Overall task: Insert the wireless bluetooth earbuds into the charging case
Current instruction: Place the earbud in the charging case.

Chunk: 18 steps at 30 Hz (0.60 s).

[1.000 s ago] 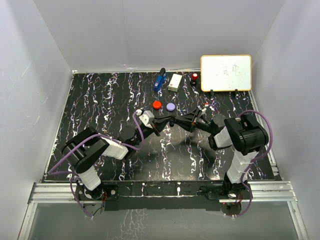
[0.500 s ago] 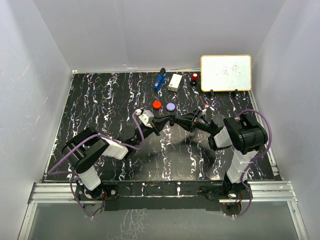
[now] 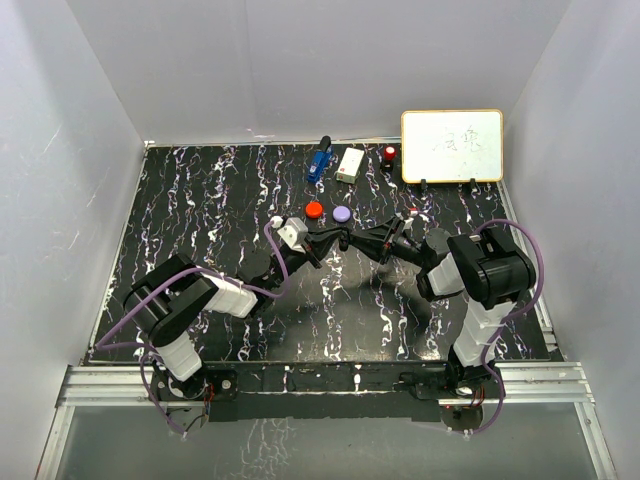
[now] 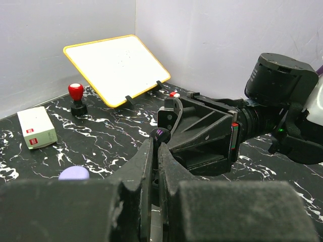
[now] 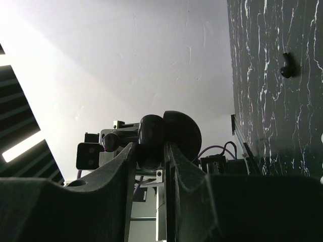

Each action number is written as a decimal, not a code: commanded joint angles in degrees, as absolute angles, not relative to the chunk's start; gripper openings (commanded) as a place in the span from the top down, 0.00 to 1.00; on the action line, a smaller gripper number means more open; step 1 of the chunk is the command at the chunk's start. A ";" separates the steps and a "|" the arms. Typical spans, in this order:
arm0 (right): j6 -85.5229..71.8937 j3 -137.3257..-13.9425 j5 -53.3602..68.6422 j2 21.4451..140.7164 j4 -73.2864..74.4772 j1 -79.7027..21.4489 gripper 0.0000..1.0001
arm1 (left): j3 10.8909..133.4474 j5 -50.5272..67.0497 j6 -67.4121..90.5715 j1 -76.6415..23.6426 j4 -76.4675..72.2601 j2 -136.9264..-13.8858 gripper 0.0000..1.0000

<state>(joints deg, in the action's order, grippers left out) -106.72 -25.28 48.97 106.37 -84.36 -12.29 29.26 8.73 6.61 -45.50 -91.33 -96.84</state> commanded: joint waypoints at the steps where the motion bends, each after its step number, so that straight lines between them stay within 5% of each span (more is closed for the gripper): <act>1: -107.20 -25.91 47.80 103.66 -103.96 -12.72 1.00 | 30.93 8.60 6.66 -45.26 -102.39 -95.22 1.00; 18: -107.60 -26.46 47.23 102.50 -103.97 -13.05 1.00 | 31.59 8.61 7.37 -45.26 -102.39 -96.12 1.00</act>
<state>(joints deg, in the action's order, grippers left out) -107.09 -25.30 47.97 104.71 -84.40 -12.71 29.71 8.56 7.09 -45.50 -91.33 -96.88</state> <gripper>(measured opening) 0.232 0.021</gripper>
